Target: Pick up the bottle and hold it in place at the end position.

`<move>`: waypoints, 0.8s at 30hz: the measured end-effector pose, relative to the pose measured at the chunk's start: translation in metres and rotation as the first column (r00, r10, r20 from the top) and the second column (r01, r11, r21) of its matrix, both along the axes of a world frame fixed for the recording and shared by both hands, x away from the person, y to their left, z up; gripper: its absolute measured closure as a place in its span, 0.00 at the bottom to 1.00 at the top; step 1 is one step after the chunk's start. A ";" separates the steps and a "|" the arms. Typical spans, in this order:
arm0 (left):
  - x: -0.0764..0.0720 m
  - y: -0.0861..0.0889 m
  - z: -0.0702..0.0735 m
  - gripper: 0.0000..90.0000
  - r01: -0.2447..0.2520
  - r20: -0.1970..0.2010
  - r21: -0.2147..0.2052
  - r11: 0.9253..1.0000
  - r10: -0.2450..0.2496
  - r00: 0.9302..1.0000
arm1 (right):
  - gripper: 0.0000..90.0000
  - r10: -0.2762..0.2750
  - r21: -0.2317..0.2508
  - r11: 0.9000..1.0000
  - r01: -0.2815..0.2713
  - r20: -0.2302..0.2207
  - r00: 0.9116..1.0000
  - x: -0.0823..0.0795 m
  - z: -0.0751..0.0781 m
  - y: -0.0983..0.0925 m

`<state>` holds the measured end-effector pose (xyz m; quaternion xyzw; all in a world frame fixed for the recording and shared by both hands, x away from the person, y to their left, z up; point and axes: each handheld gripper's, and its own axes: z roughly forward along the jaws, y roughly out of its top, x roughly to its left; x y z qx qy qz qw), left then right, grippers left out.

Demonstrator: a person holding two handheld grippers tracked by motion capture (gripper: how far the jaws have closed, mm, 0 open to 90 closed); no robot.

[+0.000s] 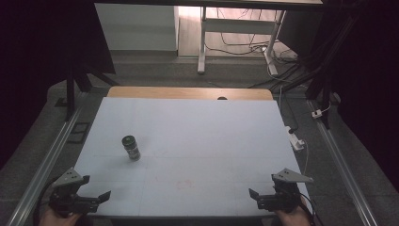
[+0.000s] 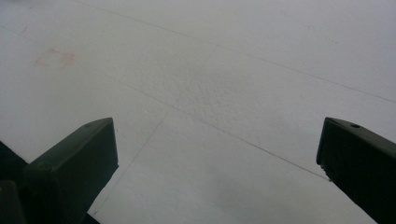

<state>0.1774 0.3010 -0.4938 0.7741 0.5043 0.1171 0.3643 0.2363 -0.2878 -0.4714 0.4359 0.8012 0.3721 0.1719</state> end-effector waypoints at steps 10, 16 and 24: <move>-0.001 -0.001 0.001 0.00 0.002 0.010 0.007 1.000 -0.002 1.000 | 0.00 0.009 -0.002 1.000 -0.009 -0.010 1.000 0.001 0.000 0.001; -0.001 -0.001 0.001 0.00 0.008 0.012 0.009 1.000 -0.008 1.000 | 0.00 0.000 0.006 1.000 0.000 -0.019 1.000 0.002 -0.001 0.000; 0.000 -0.004 0.000 0.00 0.008 0.002 0.030 1.000 -0.008 1.000 | 0.00 -0.010 0.013 1.000 0.011 -0.025 1.000 0.003 -0.001 -0.001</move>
